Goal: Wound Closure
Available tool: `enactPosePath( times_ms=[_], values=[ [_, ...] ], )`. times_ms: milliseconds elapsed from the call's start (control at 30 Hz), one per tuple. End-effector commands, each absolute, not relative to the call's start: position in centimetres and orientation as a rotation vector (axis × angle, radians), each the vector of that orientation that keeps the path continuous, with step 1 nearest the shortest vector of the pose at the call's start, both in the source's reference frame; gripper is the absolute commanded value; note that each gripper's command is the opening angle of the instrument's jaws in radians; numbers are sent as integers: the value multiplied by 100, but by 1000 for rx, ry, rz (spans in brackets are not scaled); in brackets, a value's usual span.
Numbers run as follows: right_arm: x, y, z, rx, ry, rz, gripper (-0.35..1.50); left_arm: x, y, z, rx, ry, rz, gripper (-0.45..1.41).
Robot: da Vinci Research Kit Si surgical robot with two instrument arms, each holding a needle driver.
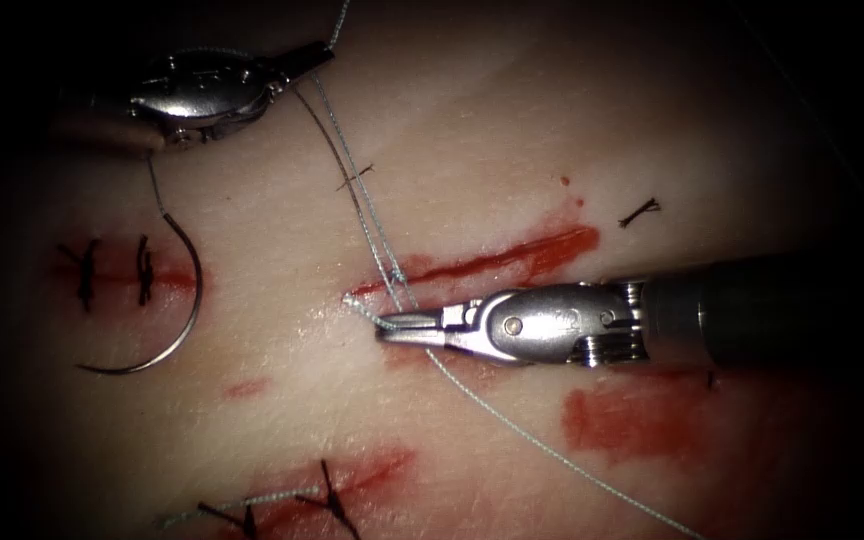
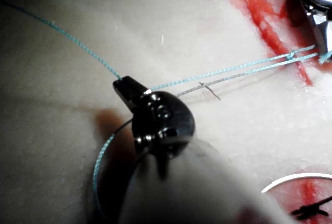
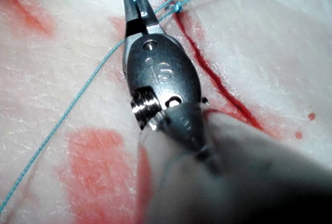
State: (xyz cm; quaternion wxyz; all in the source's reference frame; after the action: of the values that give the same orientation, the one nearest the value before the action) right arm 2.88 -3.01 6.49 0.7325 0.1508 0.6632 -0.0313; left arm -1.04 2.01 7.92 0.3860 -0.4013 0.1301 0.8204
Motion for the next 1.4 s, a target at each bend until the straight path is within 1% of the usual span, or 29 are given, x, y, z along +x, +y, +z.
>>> enactPosePath(
  times_ms=[33,367,600,1400],
  values=[
    [297,-310,648,349,1452,-32,-35,-110,201,797,-1019,333,2087,-45],
    [300,-329,649,473,1405,161,-35,-108,200,799,-1010,371,2121,-45],
    [294,-346,647,529,1302,234,-35,-105,206,801,-998,383,2119,-45],
    [286,-360,645,585,1266,282,-35,-101,212,803,-987,389,2108,-45]
  ],
)
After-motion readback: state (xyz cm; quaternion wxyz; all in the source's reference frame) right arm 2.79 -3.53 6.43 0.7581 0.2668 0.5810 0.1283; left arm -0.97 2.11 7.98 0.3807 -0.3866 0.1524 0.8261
